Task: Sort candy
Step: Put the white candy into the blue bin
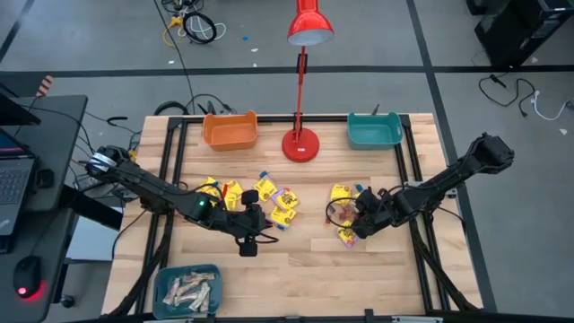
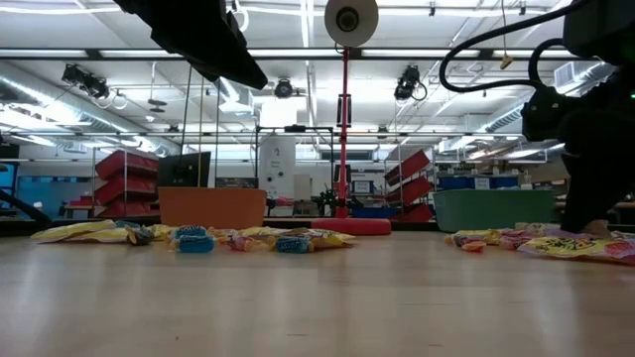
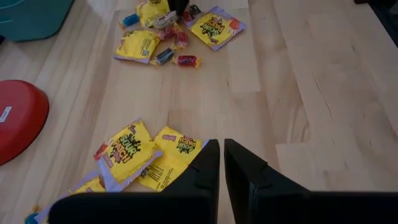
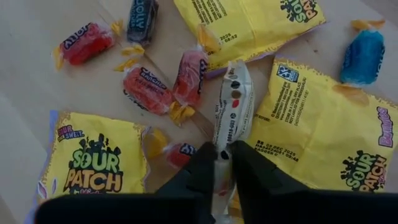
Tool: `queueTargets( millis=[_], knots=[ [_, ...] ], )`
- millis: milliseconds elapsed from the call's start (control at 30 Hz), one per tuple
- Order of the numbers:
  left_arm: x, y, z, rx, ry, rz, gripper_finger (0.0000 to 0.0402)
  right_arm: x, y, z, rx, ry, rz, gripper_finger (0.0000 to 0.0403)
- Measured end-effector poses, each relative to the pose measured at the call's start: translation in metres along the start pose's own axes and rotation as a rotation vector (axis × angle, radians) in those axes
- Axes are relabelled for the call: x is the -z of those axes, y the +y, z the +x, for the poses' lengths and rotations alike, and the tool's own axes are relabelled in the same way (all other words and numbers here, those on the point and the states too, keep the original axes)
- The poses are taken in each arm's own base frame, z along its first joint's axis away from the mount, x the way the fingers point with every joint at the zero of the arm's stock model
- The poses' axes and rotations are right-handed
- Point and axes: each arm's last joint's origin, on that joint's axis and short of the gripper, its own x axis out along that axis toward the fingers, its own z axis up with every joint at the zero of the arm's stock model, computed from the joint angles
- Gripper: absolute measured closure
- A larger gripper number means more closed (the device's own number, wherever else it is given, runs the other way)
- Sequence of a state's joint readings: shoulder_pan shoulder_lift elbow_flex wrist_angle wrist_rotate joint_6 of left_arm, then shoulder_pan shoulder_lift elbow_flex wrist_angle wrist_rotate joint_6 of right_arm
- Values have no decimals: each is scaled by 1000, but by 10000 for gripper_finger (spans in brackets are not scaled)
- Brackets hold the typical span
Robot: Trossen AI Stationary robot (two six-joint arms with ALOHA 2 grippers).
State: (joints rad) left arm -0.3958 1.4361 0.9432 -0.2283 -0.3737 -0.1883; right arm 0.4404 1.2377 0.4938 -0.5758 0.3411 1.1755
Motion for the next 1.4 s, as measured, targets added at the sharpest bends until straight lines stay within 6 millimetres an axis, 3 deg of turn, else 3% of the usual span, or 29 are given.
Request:
queueTargets(
  millis=[133,333,567,1033,1233,1400],
  knots=[
    [0,0,0,0,0,0,376,0,0,0,0,-2,-1,396],
    [0,0,0,0,0,0,376,-4,3,-4,6,-38,-6,402],
    [0,-3,-1,11,-7,6,376,-24,27,-28,-55,-140,-104,402],
    [-15,-12,-5,63,-166,10,376,-61,87,-73,-500,-549,-453,403],
    [-21,-13,-6,66,-224,7,376,-64,100,-74,-584,-638,-542,403],
    [-29,-12,-8,54,-301,6,376,-63,112,-61,-586,-663,-594,403]
  ],
)
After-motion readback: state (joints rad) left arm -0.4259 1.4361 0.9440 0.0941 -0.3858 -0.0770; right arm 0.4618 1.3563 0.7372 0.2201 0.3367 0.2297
